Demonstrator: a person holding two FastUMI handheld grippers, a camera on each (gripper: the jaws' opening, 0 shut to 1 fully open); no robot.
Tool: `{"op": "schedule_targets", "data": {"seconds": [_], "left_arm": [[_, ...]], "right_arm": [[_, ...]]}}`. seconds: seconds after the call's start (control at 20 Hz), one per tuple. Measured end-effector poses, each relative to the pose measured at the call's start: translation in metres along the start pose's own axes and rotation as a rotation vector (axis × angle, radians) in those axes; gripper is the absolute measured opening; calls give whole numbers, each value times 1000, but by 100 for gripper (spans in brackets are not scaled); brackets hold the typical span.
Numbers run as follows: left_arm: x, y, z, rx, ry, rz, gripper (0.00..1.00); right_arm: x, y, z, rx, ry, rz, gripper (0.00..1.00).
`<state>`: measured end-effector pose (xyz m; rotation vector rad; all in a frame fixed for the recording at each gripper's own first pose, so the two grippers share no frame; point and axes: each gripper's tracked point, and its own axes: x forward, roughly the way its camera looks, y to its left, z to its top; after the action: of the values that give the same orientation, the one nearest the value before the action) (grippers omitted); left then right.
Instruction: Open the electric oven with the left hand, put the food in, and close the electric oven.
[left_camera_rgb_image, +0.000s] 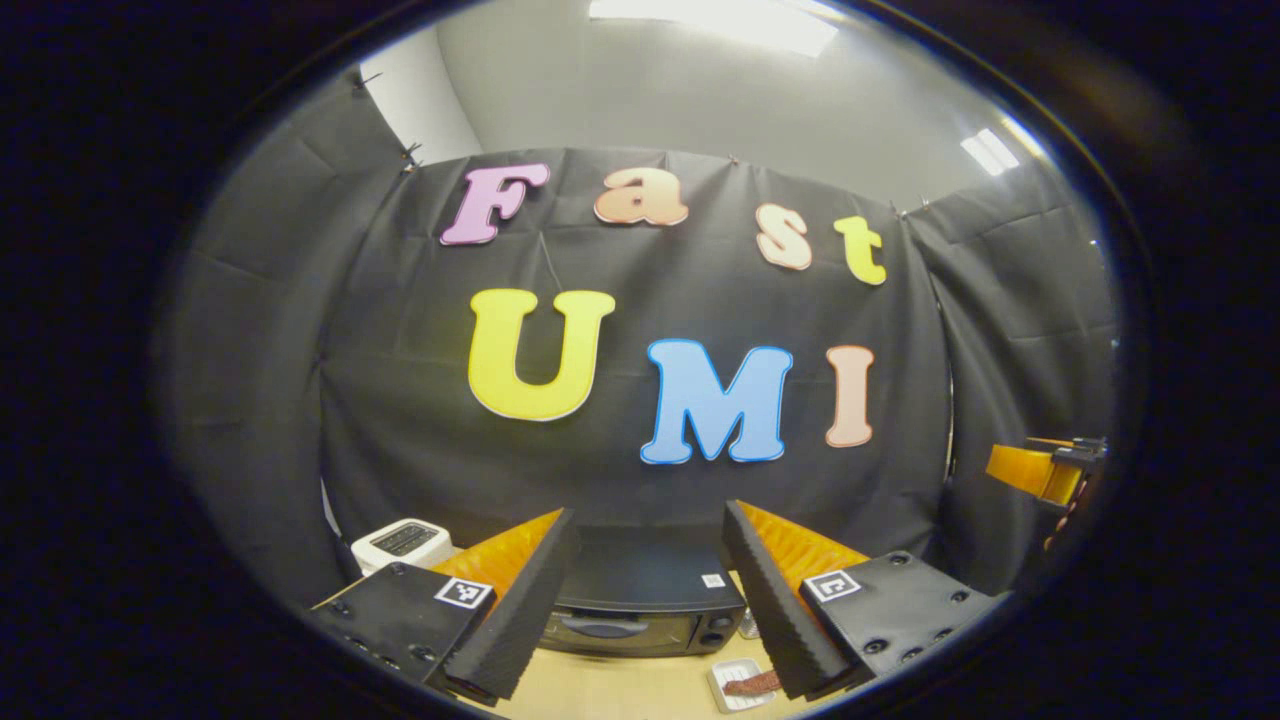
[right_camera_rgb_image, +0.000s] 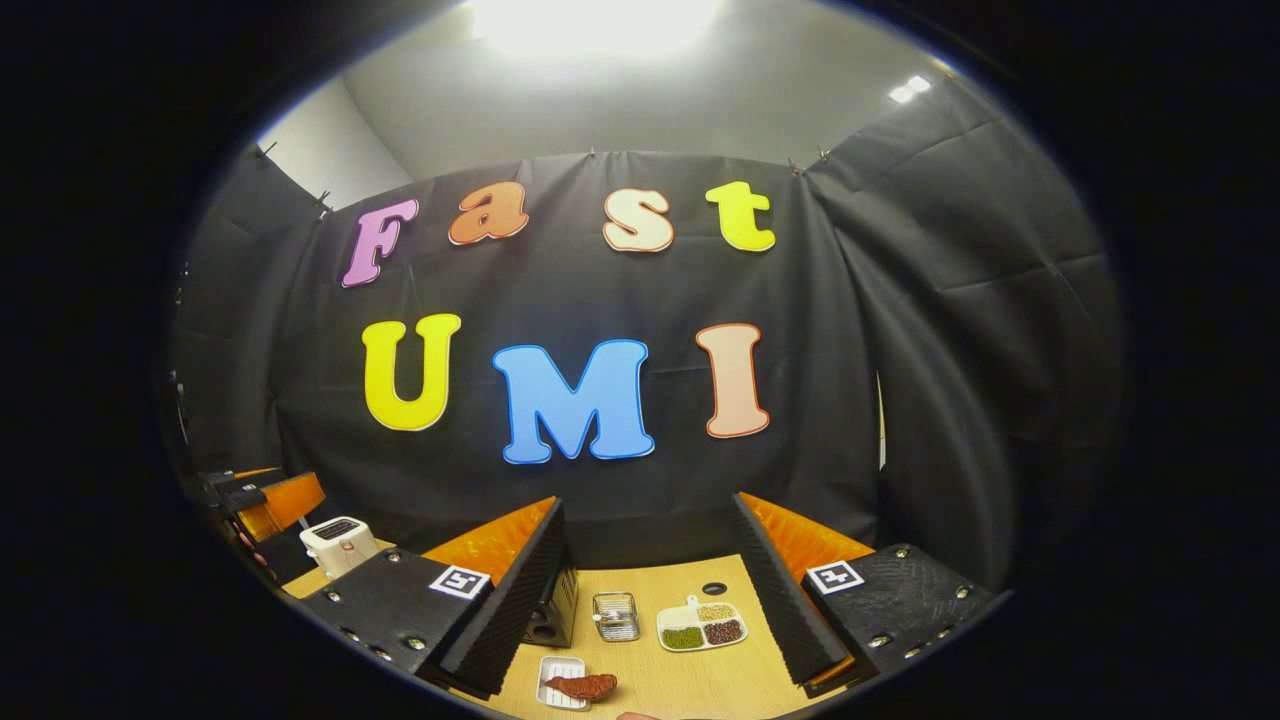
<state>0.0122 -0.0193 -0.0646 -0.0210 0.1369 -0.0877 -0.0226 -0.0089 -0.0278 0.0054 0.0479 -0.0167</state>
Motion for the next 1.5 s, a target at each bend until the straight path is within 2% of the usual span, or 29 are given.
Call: {"op": "schedule_targets", "data": {"seconds": [0.25,0.3,0.4,0.45,0.7,0.75,0.9,1.15,1.2,1.3,1.5], "left_arm": [[31,4,-54,36,133,-20,100],[38,6,-67,52,154,-19,92],[51,10,-88,84,189,-12,100],[59,11,-99,93,206,-14,92],[91,21,-161,75,319,-14,100],[95,23,-172,81,340,-8,98],[114,32,-201,91,391,14,100],[141,42,-244,119,480,28,98],[144,43,-250,115,492,29,100],[148,43,-257,114,500,25,98],[156,46,-269,103,518,28,100]], "right_arm": [[-2,-1,-13,-5,28,2,99],[-2,-2,-16,-8,37,1,99],[-2,-4,-22,-16,55,-5,99],[-2,-7,-25,-18,65,-11,99],[2,-16,-34,7,105,-31,99],[3,-18,-37,13,114,-37,99],[4,-22,-41,36,136,-49,99],[0,-35,-44,38,147,-90,100],[-1,-38,-44,36,147,-101,99],[-4,-45,-43,34,147,-122,100],[-10,-51,-45,28,153,-151,99]]}}
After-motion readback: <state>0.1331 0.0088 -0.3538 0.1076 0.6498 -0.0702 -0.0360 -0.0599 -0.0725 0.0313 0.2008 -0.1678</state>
